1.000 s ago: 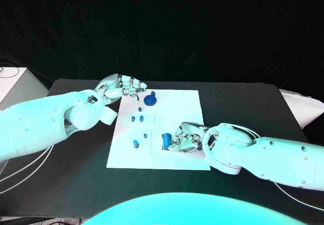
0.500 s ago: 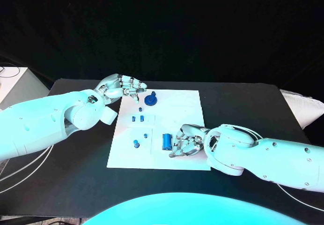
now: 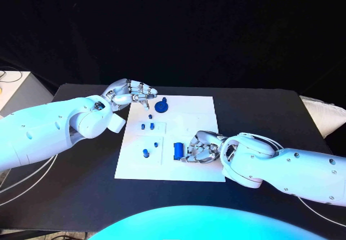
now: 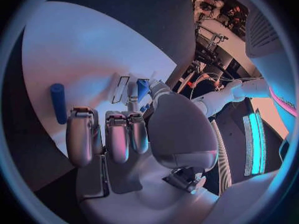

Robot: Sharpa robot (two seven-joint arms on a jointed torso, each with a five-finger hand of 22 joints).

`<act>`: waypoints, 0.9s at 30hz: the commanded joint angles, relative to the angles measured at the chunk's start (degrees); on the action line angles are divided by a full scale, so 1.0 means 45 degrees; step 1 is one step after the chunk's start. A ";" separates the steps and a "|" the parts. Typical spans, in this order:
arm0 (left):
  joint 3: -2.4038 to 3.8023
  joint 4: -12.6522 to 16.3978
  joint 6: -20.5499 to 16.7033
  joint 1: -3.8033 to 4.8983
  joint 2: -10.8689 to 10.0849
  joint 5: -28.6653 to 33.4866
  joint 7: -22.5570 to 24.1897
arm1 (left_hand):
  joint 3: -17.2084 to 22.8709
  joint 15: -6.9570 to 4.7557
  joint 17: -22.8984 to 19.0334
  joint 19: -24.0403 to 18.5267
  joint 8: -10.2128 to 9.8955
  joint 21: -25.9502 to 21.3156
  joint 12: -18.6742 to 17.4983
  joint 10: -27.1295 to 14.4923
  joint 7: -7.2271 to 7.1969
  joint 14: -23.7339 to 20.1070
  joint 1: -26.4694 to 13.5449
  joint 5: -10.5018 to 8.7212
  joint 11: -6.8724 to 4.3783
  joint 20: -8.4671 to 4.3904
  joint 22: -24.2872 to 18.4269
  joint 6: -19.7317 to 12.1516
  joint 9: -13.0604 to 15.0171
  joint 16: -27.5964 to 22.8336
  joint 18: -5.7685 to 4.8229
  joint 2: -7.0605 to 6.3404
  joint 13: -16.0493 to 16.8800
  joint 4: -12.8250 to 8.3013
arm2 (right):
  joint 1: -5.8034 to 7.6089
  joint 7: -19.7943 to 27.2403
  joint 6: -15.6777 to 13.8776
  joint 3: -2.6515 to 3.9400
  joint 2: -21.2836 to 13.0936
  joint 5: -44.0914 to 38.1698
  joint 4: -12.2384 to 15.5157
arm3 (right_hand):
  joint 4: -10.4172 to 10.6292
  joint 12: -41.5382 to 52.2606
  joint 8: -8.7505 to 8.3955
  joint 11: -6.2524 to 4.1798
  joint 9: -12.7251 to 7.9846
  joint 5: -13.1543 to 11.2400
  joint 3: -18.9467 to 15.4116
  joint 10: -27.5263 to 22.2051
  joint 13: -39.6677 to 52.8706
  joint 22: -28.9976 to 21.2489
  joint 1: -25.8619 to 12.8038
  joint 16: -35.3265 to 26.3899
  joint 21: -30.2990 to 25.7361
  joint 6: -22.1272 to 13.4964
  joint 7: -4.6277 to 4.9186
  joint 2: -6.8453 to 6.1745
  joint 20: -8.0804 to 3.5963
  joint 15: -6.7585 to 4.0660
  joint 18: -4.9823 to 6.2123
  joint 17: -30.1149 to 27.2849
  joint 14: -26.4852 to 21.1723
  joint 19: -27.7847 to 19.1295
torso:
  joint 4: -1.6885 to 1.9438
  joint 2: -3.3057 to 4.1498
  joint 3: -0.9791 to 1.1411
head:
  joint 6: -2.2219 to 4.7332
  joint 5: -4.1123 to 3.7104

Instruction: Assemble the parts on the task board

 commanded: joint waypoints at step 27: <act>-0.0006 -0.0002 0.0245 -0.0002 0.0073 -0.0025 0.0022 | -0.0008 0.0035 -0.0014 0.0042 0.0100 -0.0082 0.0078 -0.0094 0.0034 -0.0077 0.0004 0.0046 -0.0007 0.0031 -0.0016 -0.0079 -0.0015 -0.0007 0.0199 0.0151 -0.0018 0.0062 | -0.0014 -0.0236 -0.0289 0.0006 0.0493 -0.0617 -0.0509 | -0.0536 0.0044 -0.0090 -0.0137 -0.0061 -0.0581 0.1637 0.1345 0.3351 0.2913 0.1199 0.0052 0.0019 0.0024 -0.0075 0.0045 -0.0090 -0.0113 -0.0247 0.3352 0.1306 0.1083 | 0.0002 -0.0017 -0.0006 | 0.0000 -0.0025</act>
